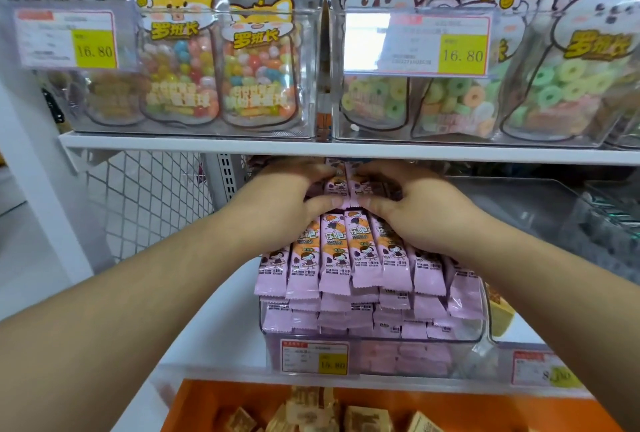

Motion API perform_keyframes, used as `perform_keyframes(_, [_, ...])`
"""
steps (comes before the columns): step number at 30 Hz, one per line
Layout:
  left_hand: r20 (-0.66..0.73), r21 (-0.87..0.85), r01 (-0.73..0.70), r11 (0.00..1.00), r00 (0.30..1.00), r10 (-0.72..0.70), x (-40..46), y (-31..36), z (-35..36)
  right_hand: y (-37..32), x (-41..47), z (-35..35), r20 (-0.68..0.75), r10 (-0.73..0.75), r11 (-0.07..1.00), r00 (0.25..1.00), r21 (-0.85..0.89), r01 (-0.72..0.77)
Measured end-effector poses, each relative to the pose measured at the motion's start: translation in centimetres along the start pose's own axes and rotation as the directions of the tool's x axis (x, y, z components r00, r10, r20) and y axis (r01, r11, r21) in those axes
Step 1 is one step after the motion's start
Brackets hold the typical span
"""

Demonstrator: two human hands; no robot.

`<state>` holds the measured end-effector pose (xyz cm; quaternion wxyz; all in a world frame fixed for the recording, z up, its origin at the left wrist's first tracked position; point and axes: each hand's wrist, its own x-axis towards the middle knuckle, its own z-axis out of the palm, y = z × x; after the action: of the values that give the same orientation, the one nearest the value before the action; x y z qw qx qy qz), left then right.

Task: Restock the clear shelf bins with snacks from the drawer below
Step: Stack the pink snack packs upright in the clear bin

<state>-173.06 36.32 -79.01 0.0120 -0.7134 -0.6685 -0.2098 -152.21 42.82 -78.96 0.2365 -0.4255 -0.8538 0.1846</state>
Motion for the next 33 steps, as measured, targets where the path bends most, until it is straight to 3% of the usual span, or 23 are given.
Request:
perform_keyframes(7, [-0.010, -0.074, 0.008, 0.997, 1.000, -0.009, 0.7, -0.8, 0.3, -0.2, 0.4, 0.0, -0.004, 0.011, 1.000, 1.000, -0.011, -0.011])
perform_keyframes(18, [-0.091, -0.028, 0.058, 0.998, 0.994, -0.060, 1.1, -0.2, 0.5, -0.3, 1.6, 0.2, 0.052, 0.052, 0.996, 0.997, -0.075, -0.048])
perform_keyframes(33, [-0.135, -0.023, 0.039, 0.999, 0.990, -0.042, 0.9, -0.3, 1.6, 1.0, 3.3, 1.1, 0.114, -0.003, 0.972, 0.994, -0.234, 0.030])
